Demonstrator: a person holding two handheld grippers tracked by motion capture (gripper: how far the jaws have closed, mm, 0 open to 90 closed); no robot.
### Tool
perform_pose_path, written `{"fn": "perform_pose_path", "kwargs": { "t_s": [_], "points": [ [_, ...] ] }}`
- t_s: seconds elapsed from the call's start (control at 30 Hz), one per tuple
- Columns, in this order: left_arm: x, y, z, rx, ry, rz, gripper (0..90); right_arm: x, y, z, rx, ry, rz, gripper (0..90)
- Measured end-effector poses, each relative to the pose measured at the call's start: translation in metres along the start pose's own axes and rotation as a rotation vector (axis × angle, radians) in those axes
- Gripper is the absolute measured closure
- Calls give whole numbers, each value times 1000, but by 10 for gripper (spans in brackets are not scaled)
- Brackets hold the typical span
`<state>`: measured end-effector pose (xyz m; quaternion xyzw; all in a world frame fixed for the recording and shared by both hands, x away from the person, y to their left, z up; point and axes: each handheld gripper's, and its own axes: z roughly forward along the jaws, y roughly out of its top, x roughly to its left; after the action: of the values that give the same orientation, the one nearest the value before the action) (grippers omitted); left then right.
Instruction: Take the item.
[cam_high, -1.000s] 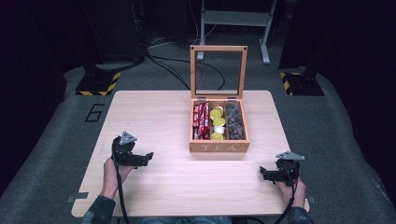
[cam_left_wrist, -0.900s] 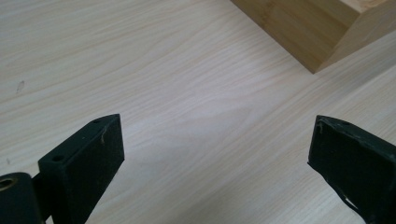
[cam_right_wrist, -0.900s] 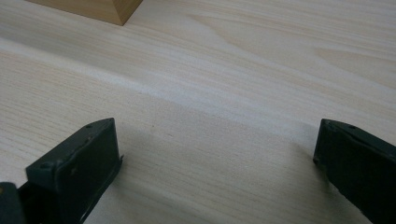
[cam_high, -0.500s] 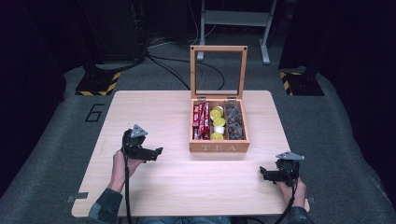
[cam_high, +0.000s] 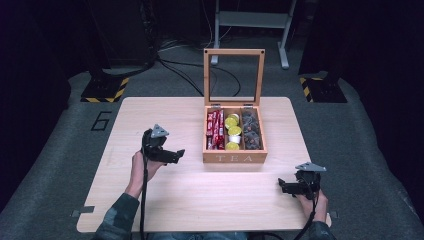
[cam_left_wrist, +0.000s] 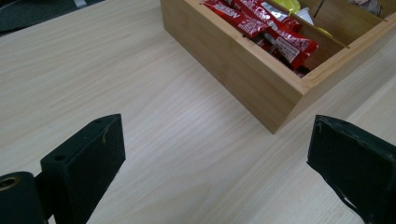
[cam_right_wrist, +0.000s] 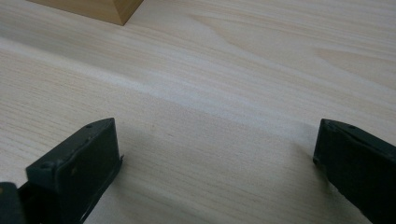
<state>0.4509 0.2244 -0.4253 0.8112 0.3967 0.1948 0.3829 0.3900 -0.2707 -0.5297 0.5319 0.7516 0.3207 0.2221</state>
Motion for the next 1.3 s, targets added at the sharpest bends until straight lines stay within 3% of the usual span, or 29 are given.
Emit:
{"fn": "perform_pose_path", "kwargs": {
  "t_s": [0.17,0.3,0.47,0.7,0.93,1.3],
  "points": [
    [-4,11,9,15,-16,18,34,0,0,0,0,1,0,0],
    [-5,22,15,17,-53,20,21,0,0,0,1,3,-3,0],
    [-12,35,27,20,-59,33,16,1,0,0,1,3,-3,0],
    [-16,48,40,26,-68,20,2,0,0,1,3,7,-14,0],
    [-26,67,54,28,-113,37,2,-1,1,1,1,10,-21,0],
    [-35,85,85,74,-121,54,28,-1,1,1,0,11,-22,0]
  ]
}}
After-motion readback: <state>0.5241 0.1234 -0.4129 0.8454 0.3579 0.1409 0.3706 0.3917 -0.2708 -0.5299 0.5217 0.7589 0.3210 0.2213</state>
